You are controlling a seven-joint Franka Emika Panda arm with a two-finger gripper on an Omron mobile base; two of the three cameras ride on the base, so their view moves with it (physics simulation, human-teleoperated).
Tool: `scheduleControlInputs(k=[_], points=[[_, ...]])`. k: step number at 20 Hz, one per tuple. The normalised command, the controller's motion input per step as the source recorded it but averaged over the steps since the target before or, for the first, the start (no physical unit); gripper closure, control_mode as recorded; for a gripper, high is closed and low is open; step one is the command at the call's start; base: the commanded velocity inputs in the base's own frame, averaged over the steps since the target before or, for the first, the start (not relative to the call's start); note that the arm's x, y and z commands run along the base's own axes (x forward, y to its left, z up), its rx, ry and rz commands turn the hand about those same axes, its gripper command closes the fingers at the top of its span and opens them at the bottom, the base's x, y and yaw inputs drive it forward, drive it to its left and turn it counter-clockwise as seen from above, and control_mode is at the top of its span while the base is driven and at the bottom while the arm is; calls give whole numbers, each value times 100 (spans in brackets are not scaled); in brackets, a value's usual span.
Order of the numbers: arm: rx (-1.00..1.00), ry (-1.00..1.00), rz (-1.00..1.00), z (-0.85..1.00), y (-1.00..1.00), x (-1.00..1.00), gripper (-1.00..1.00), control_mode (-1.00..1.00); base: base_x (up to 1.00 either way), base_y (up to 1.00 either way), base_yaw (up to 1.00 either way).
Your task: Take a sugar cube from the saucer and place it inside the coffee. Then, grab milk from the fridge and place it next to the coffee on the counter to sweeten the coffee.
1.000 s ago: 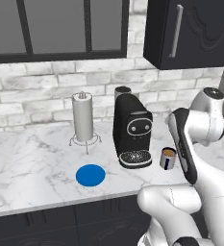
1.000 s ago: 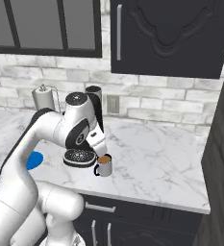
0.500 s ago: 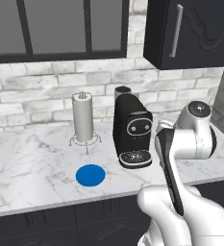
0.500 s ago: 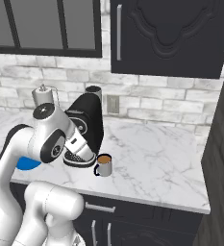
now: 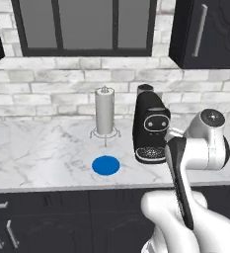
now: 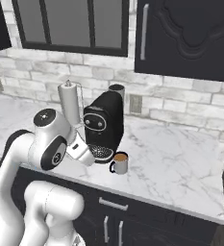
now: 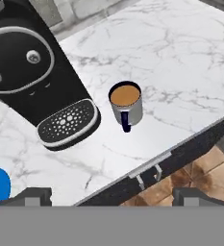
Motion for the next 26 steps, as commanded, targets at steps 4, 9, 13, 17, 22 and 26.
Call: scheduleControlInputs(k=[4, 9, 13, 17, 22, 26], points=[[0, 0, 0, 0, 0, 0, -100, 100, -30, 33, 98], [0, 0, 0, 0, 0, 0, -100, 100, -21, 38, 100], [0, 0, 0, 0, 0, 0, -100, 100, -16, 45, 100], [0, 0, 0, 0, 0, 0, -100, 100, -2, 54, 95], [0, 0, 0, 0, 0, 0, -100, 100, 13, 73, 79], [0, 0, 0, 0, 0, 0, -100, 100, 93, 61, 55]])
